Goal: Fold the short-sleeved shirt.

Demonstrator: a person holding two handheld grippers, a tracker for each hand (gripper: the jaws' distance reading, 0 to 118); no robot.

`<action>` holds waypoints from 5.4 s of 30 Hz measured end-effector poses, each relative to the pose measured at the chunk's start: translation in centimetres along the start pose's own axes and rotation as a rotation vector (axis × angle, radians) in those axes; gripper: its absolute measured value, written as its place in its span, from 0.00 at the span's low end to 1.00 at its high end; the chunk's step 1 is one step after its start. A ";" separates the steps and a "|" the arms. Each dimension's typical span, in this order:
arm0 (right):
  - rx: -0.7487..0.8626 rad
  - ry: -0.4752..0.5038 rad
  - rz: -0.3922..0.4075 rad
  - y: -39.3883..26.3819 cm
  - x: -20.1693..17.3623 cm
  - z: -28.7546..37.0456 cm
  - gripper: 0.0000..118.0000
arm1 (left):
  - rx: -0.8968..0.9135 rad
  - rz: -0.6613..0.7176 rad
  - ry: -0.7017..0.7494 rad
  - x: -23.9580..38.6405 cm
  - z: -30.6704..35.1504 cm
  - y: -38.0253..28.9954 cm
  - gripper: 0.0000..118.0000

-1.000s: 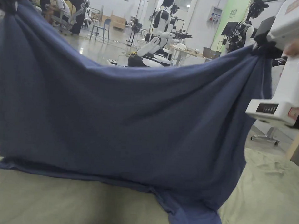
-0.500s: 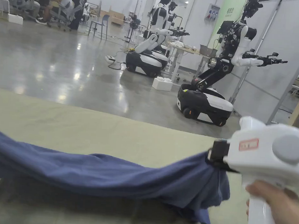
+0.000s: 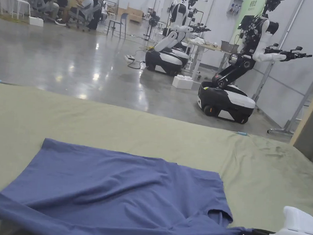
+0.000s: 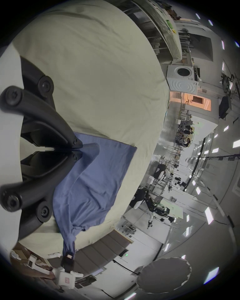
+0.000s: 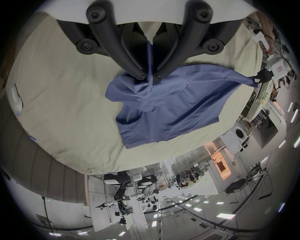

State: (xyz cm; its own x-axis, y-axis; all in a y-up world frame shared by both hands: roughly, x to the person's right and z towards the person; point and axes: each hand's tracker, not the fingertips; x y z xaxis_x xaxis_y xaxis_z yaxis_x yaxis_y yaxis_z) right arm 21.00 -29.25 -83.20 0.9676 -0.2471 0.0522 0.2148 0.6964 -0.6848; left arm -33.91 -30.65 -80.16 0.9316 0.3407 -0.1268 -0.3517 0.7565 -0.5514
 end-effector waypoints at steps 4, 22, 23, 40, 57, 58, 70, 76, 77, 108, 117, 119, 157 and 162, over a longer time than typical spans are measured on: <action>-0.036 -0.008 -0.031 -3.8 2.1 3.2 0.04 | 0.027 0.021 -0.013 -0.4 5.3 -2.8 0.02; -0.278 -0.098 -0.112 -14.9 7.5 7.6 0.04 | -0.268 0.044 0.094 -4.8 9.7 -14.0 0.02; -0.295 -0.117 -0.097 -15.1 7.4 7.3 0.04 | -0.273 0.060 0.098 -5.1 9.7 -14.2 0.02; -0.065 0.060 -0.172 -17.1 3.6 12.5 0.80 | -0.126 0.063 0.129 -2.5 15.2 -14.6 0.72; -0.080 -0.101 -0.087 -20.3 2.1 14.0 0.03 | -0.079 0.217 0.031 -6.0 14.8 -15.1 0.76; -0.073 -0.093 -0.098 -20.3 2.3 14.3 0.03 | -0.095 0.258 0.011 -7.0 13.8 -15.0 0.83; -0.034 -0.174 -0.182 -20.5 4.5 15.0 0.03 | -0.251 0.278 -0.008 -6.3 8.3 -17.0 0.13; 0.002 -0.153 -0.313 -19.2 7.6 13.2 0.85 | -0.239 0.227 -0.004 -5.0 8.6 -17.8 0.13; -0.010 -0.149 -0.316 -19.0 8.1 12.7 0.85 | -0.241 0.216 0.002 -4.8 8.6 -17.8 0.13; 0.043 -0.091 -0.005 -3.7 3.4 5.9 0.05 | -0.143 0.151 -0.070 -3.3 1.0 -3.8 0.12; -0.112 -0.192 0.000 -1.4 5.2 -7.1 0.05 | -0.267 0.107 0.022 -3.6 -6.2 -4.1 0.12; -0.151 -0.197 -0.003 -1.6 5.6 -9.0 0.05 | -0.288 0.102 0.033 -3.8 -6.9 -4.6 0.12; -0.101 -0.054 -0.081 -14.4 2.4 6.6 0.02 | -0.410 -0.075 0.163 -4.7 -4.8 -7.6 0.55; -0.060 0.172 -0.279 -13.7 4.3 6.3 0.10 | -0.358 -0.136 0.129 -2.9 -1.5 -8.2 0.24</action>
State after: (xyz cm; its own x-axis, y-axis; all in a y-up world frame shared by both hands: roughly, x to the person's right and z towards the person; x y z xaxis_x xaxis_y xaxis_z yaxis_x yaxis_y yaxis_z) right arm 23.10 -35.60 -69.00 0.8347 -0.5367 0.1235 0.4553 0.5464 -0.7029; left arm -33.57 -38.62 -76.52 0.9793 0.1610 -0.1227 -0.1914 0.5397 -0.8198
